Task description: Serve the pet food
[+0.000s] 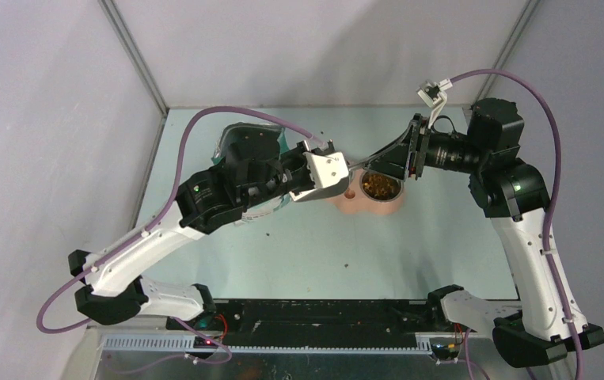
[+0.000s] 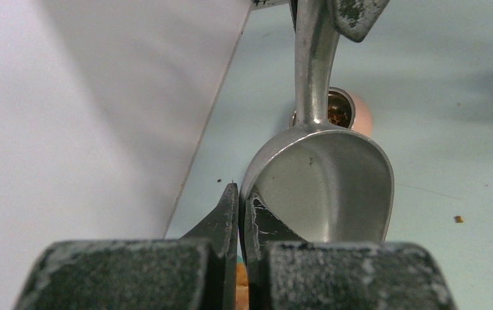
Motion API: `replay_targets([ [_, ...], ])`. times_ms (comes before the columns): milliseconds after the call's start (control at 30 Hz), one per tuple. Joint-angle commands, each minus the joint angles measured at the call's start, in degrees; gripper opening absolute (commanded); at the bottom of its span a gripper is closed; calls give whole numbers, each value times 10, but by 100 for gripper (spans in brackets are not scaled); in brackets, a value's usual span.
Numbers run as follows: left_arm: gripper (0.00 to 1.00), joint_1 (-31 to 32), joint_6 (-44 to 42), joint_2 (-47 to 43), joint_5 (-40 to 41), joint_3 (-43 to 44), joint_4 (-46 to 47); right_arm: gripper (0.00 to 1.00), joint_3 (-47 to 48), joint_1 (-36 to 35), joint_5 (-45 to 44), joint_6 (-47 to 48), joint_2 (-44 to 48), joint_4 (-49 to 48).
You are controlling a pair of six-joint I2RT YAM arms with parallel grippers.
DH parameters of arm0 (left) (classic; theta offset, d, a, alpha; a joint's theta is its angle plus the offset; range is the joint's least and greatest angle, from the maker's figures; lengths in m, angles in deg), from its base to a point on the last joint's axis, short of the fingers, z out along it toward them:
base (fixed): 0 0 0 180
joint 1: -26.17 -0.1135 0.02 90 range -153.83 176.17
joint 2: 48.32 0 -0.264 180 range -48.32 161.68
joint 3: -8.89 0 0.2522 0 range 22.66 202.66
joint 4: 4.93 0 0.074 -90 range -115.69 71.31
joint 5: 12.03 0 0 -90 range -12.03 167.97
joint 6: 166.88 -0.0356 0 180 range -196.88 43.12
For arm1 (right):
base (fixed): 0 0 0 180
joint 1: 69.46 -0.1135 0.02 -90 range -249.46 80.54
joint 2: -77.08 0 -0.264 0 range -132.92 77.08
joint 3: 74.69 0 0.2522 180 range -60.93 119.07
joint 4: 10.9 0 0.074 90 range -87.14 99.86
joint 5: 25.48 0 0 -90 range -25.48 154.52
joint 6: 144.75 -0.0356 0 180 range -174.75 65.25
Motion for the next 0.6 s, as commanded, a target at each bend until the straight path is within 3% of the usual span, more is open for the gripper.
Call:
replay_targets([
  [0,0,-4,19,0,-16,34,19,39,6,-4,-10,12,-1,-18],
  [367,0,-5,25,7,-18,43,17,37,0,-11,-21,28,-1,-10],
  [433,0,-5,25,7,-19,44,16,32,0,-13,-21,31,-1,-8],
  [567,0,-6,25,9,-18,44,17,10,-2,-13,-13,40,-2,-6],
])
